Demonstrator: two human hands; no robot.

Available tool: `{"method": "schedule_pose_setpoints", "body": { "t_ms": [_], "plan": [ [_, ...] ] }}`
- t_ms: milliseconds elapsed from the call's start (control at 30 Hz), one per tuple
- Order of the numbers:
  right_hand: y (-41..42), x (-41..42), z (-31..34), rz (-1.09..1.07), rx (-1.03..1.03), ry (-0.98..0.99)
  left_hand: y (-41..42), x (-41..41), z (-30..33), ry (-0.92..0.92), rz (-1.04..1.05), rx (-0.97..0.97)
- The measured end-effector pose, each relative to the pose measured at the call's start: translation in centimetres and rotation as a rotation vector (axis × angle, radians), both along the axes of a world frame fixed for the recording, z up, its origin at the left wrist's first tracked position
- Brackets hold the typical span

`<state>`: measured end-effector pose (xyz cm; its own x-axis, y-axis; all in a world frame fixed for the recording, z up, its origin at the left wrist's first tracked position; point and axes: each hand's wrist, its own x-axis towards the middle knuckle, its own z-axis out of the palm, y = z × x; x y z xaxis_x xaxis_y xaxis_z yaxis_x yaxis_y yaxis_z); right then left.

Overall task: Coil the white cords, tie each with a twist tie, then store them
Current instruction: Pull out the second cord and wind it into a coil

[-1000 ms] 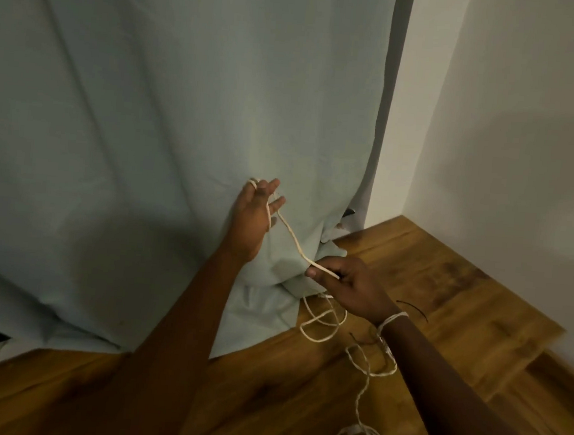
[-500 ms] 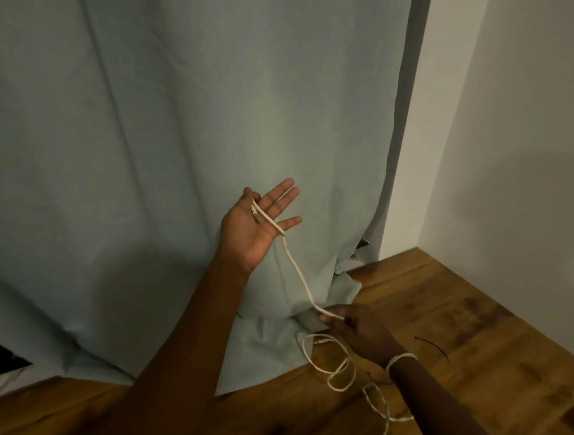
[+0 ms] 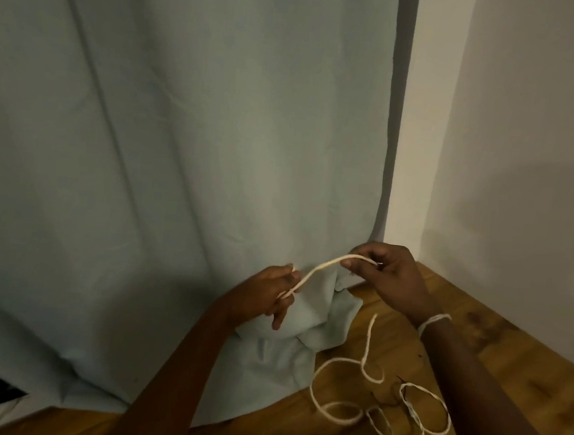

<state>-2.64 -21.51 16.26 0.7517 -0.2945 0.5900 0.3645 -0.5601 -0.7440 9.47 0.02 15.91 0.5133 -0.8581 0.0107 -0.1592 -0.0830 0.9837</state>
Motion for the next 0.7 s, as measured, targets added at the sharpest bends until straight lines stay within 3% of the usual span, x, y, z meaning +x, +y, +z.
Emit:
{"method": "schedule_pose_setpoints", "body": {
  "t_ms": [100,167,267,367,467,567,633,700],
  "plan": [
    [0.5,1.8,0.7,0.007,0.081,0.057,0.3,-1.2,1.2,0.421,-0.239,-0.229],
    [1.6,2.9,0.2,0.049,0.084,0.092,0.0,-1.6,2.4,0.597,-0.358,-0.415],
    [4.4,4.4,-1.8,0.173,0.074,0.201,-0.8,-2.4,4.2,0.647,-0.346,-0.666],
    [6.4,4.7,-3.7,0.308,0.055,0.460,-1.7,-2.1,6.0,0.598,-0.238,-0.770],
    [6.8,4.1,-2.8,0.461,-0.212,0.718,-2.0,-1.4,6.5,0.448,-0.102,-0.813],
    [6.9,3.1,-0.3,0.428,-0.537,0.827,-2.3,1.3,4.9,0.023,0.289,-0.655],
    [6.2,2.7,1.4,0.274,-0.673,0.666,-2.5,3.0,3.3,-0.330,0.429,-0.424],
    [4.6,2.5,3.1,0.097,-0.695,0.437,-2.3,3.3,2.1,-0.507,0.391,-0.185]
  ]
}}
